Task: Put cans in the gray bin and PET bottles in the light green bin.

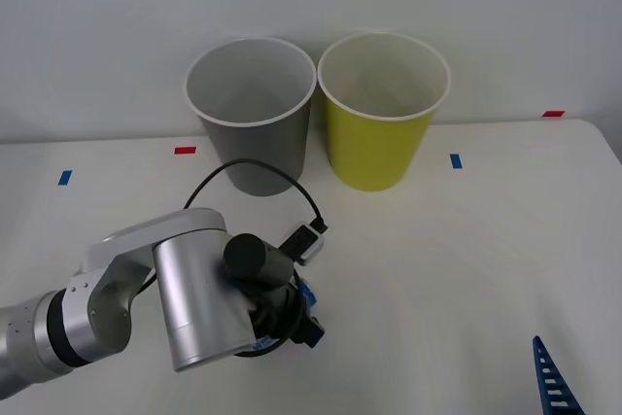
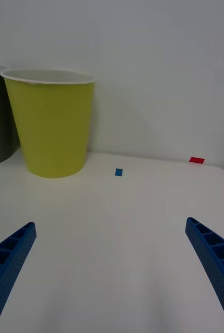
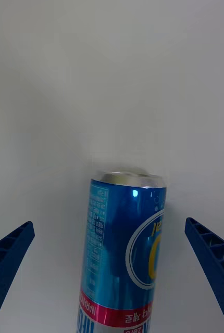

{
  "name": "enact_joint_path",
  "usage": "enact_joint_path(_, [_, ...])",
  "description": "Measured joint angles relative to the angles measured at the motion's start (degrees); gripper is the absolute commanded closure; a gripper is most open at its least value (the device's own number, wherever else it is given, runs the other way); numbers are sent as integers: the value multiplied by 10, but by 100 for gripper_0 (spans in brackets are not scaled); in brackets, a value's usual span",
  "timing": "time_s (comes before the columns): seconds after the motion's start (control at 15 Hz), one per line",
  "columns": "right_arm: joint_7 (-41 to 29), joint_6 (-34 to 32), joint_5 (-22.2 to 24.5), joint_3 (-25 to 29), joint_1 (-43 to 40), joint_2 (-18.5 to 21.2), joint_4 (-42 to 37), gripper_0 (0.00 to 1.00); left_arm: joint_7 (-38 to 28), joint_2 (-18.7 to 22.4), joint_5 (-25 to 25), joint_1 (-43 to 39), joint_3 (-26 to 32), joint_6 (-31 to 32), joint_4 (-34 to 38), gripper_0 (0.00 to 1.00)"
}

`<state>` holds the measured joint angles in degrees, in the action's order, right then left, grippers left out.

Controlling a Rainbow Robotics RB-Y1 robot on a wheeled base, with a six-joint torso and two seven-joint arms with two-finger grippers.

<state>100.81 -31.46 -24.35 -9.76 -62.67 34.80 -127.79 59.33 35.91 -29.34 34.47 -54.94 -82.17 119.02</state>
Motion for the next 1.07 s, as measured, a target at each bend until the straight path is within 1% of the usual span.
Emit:
enact_joint_path(0.27, [0,0,0,0,0,0,0,0,-11,-21,-4,0,0,0,0,0])
enact_joint_path(0.4, [0,0,0,0,0,0,0,0,-16,-22,-4,-1,0,-1,-3,0])
enact_joint_path(0.6, [0,0,0,0,0,0,0,0,-17,-27,-5,-1,0,-2,-24,0])
enact_joint_path(0.87, [0,0,0,0,0,0,0,0,-29,-45,-4,-1,0,-5,-63,0])
enact_joint_path(1.07, [0,0,0,0,0,0,0,0,-60,-53,-6,-1,0,-12,-81,0])
